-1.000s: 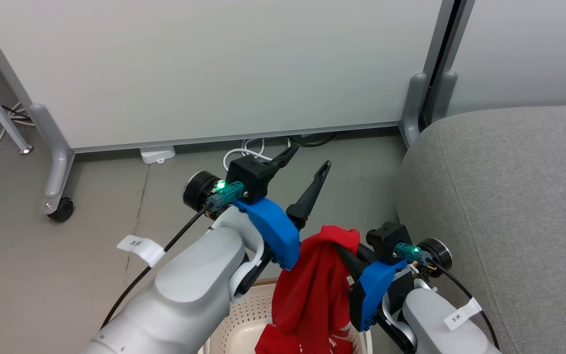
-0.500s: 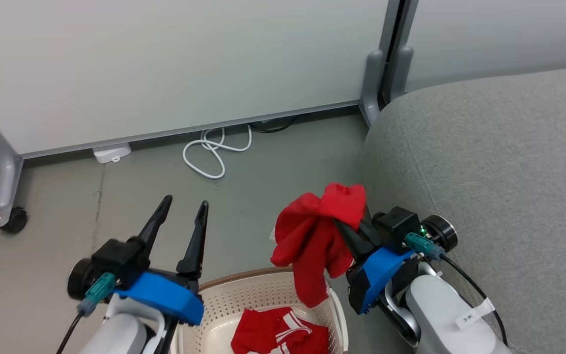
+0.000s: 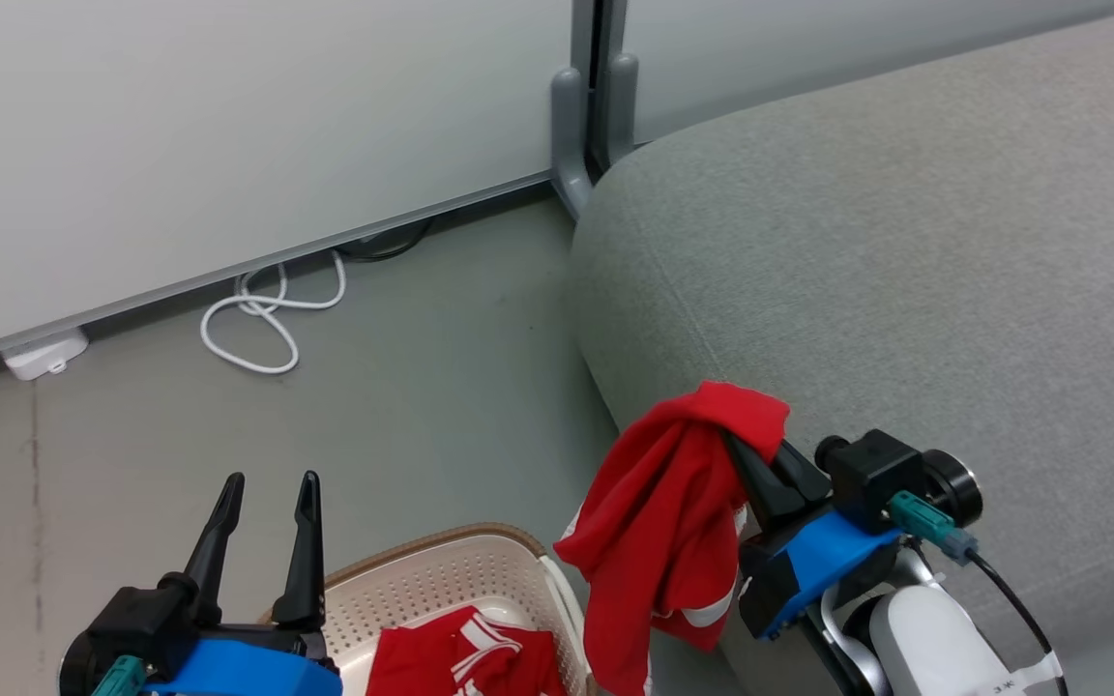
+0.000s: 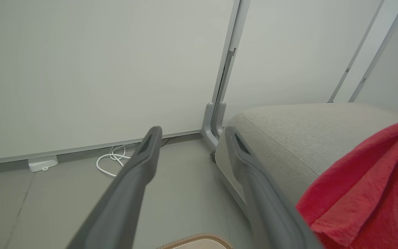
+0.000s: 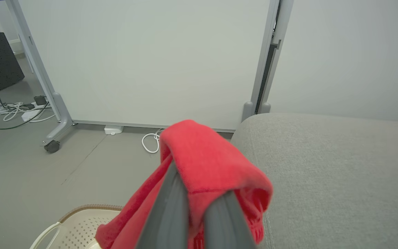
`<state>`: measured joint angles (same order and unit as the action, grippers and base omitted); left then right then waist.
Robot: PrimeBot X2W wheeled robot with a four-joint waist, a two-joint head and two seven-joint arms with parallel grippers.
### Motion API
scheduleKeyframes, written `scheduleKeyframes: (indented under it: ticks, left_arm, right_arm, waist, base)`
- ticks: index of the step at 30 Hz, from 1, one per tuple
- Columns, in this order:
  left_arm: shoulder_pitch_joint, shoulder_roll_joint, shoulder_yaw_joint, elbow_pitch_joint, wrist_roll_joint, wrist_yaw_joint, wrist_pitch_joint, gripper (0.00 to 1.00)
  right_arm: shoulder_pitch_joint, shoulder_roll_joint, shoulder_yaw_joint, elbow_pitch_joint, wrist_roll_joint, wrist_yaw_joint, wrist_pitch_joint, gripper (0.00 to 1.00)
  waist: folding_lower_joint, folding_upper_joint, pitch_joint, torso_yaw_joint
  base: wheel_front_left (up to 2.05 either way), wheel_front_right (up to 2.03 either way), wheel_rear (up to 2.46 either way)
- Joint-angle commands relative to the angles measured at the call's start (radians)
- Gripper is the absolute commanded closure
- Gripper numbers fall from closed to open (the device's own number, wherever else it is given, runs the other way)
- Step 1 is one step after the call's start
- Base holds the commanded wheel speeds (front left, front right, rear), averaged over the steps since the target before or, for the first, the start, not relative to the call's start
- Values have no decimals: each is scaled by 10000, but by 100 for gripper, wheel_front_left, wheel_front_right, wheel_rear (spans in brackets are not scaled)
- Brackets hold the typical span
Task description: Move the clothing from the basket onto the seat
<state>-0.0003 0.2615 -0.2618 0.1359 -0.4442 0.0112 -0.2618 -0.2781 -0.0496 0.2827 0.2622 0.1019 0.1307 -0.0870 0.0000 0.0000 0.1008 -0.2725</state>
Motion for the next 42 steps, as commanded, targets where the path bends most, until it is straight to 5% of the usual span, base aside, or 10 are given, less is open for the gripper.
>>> scheduleKeyframes:
  ticks: [1,13,23,32,42]
  left_arm:
    - [107,-61,201,62,177,-178,-46,0]
    - [-34,-562,762,493,880,-800,-47,0]
    - [-328,-755,818,667,1250,-1153,-47,0]
    - [-1118,-404,723,361,1506,-1315,-46,0]
    - [-2746,295,248,-514,1738,-1401,-46,0]
  right_arm:
    - [318,-15,-163,-367,-18,1,113,100]
    - [1232,-13,-776,-1385,24,1,446,100]
    - [824,-12,-1097,-1386,81,1,455,100]
    - [-2184,-220,-2683,-755,-998,1,377,100]
    - [-6198,-2027,-4955,627,-401,3,388,100]
  waist:
    - [0,0,-94,-368]
    - [0,0,3,-1390]
    - [0,0,350,-1299]
    - [0,0,2098,-700]
    - [0,0,5003,353]
  base:
    - [0,0,0]
    - [0,0,0]
    - [0,0,0]
    - [0,0,0]
    - [0,0,0]
